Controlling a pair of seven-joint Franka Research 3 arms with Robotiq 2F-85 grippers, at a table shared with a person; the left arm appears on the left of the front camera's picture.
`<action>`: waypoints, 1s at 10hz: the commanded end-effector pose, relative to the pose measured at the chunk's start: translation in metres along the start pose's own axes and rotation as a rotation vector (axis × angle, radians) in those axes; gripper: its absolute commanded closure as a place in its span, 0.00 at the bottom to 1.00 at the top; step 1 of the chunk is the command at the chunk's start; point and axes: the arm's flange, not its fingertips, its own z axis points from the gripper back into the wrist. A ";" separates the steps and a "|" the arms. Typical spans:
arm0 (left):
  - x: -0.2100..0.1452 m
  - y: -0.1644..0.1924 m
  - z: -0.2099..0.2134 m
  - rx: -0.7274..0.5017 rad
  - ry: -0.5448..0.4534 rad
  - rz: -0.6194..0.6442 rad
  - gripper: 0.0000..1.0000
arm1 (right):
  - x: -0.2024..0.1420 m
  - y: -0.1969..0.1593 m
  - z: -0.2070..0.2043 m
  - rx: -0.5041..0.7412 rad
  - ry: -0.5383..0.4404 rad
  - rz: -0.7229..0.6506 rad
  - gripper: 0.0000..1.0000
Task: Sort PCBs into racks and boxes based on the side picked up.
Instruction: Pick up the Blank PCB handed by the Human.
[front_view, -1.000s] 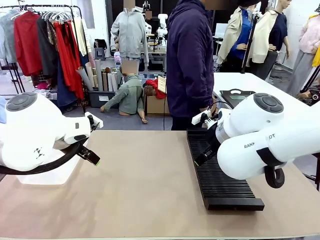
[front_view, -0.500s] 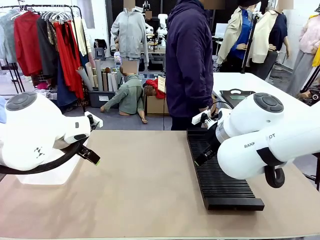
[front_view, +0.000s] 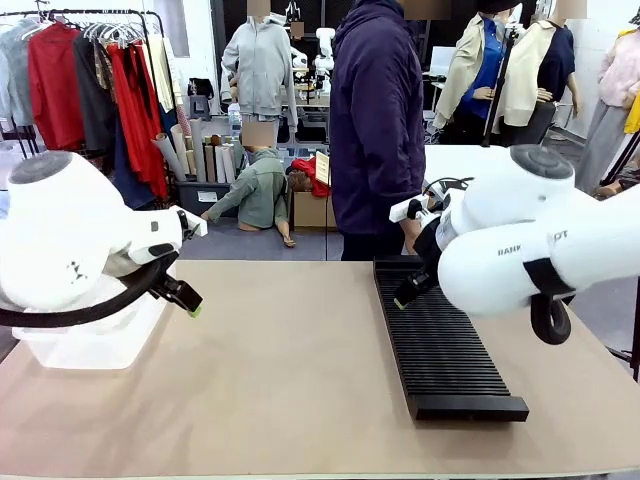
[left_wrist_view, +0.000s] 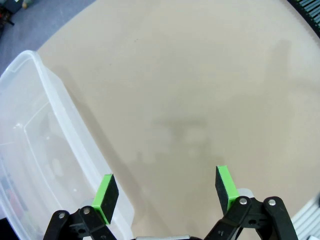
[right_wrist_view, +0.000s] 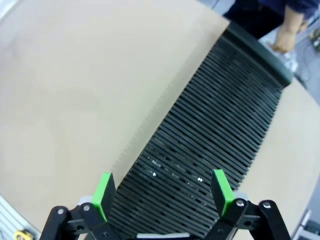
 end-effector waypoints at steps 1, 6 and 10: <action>0.007 0.008 0.029 -0.002 0.000 0.034 0.00 | 0.020 0.003 0.022 -0.010 0.068 -0.120 0.00; 0.014 0.035 0.077 -0.203 -0.036 0.108 0.00 | 0.048 -0.019 0.068 0.291 0.203 -0.398 0.00; 0.008 0.075 0.095 -0.508 -0.079 0.238 0.00 | 0.045 -0.052 0.097 0.520 0.162 -0.513 0.00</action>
